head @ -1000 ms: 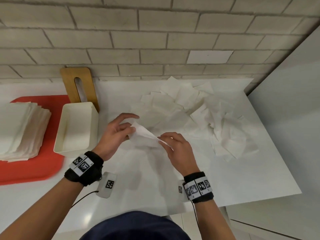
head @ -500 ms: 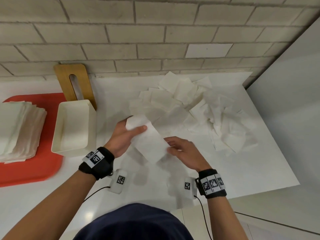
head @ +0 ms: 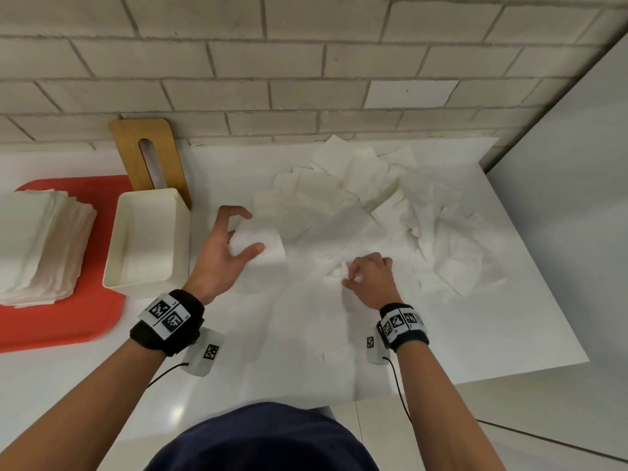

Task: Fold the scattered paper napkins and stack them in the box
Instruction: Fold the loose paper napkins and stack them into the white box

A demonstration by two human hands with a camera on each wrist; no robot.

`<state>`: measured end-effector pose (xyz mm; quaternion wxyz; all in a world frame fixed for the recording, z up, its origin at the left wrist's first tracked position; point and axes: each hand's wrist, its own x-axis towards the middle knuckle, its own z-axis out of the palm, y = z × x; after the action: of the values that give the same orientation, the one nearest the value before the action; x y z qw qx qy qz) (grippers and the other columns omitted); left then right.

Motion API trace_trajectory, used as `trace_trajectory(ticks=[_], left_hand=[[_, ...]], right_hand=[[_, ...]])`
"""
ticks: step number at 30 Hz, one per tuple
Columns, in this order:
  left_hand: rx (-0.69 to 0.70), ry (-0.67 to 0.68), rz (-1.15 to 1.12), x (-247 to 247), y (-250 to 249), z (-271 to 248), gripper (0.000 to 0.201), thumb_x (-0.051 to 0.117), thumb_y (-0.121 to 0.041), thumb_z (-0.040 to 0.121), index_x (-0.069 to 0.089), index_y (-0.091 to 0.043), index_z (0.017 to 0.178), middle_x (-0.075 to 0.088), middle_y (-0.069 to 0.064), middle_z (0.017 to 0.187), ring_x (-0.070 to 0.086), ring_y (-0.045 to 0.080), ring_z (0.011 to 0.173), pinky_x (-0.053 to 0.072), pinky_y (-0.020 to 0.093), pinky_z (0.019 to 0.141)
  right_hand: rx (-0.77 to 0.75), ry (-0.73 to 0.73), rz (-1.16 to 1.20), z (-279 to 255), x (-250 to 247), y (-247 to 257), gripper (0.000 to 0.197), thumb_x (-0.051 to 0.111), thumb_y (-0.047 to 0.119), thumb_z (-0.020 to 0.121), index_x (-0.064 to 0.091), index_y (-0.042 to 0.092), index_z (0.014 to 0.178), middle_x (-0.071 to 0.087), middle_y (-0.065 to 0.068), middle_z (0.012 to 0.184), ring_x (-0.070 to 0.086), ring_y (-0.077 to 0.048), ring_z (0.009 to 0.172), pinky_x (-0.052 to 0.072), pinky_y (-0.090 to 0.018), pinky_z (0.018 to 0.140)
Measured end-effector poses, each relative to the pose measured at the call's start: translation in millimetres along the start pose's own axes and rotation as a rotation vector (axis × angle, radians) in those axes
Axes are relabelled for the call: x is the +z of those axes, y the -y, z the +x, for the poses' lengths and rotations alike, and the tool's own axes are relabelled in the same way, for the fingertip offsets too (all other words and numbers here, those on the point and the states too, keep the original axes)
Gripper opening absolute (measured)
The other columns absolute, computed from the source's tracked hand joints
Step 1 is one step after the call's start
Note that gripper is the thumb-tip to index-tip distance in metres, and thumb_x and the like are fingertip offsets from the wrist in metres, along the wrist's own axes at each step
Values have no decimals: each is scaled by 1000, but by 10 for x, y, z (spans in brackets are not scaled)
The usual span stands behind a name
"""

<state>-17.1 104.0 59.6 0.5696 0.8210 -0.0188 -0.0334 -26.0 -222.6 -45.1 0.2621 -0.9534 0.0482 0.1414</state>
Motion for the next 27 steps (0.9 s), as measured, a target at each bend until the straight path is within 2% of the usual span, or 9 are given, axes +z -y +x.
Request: trace_trajectory(ticks=[4,8,10,12,15,17,21,24,27], left_hand=[[55,3,63,56,40,-51,17,76,-6,97,80,-22,91,78,-9,100,72,10,102,54,39,104],[50,-28,39,170,-36,-81,15,76,-17,99,82,-30,98,80,-16,107,72,4,106,54,31,102],[15,-13,20,217,-100,-76,19,67,-26,105,80,-39,100,80,-18,107,73,2,98,56,34,92],[-88,50,-171,262,-253,-74,33,49,-43,112,81,-34,106,81,-4,110,74,12,99,57,43,92],[-216,201,-624,299,-469,-98,76,26,-73,100,67,-21,138,75,8,134,69,23,127,58,38,103],[-168,247,-675,317,-543,-107,80,31,-78,96,65,-20,139,73,6,136,69,23,128,59,35,101],[28,32,-143,339,-470,-93,28,70,-46,100,80,-22,113,82,-4,109,79,17,102,63,51,93],[63,-81,13,288,-327,-73,25,76,-42,98,83,-19,105,82,-11,102,78,9,97,63,48,90],[56,-93,89,158,-205,-90,35,78,-51,95,81,-18,105,80,-15,101,75,7,95,63,48,90]], right_hand=[[-174,16,180,-143,-225,202,28,75,11,95,57,30,88,66,-1,95,65,-23,91,47,-34,79],[-382,-137,635,-579,-722,854,14,84,11,93,75,22,97,69,16,85,56,-16,74,46,-28,72],[-447,-185,888,-791,-935,1191,15,85,7,91,77,17,99,73,13,92,62,-24,79,48,-37,73],[-456,-167,1025,-882,-992,1388,19,84,3,91,75,15,102,76,7,104,72,-19,91,54,-36,78],[-363,-120,906,-781,-838,1458,21,85,8,91,75,18,107,76,13,112,77,-14,94,61,-34,82],[-355,-160,772,-694,-707,1429,24,86,15,91,74,26,109,75,16,115,76,-15,100,63,-44,87],[-384,-241,689,-625,-596,1326,36,86,23,92,66,29,121,70,16,125,74,-13,105,63,-40,88],[-311,-163,615,-579,-532,999,39,78,20,97,54,25,126,61,13,131,72,-10,105,63,-35,89],[-92,27,82,-504,-332,501,56,75,44,97,45,24,139,46,-1,142,62,-26,121,57,-48,99]])
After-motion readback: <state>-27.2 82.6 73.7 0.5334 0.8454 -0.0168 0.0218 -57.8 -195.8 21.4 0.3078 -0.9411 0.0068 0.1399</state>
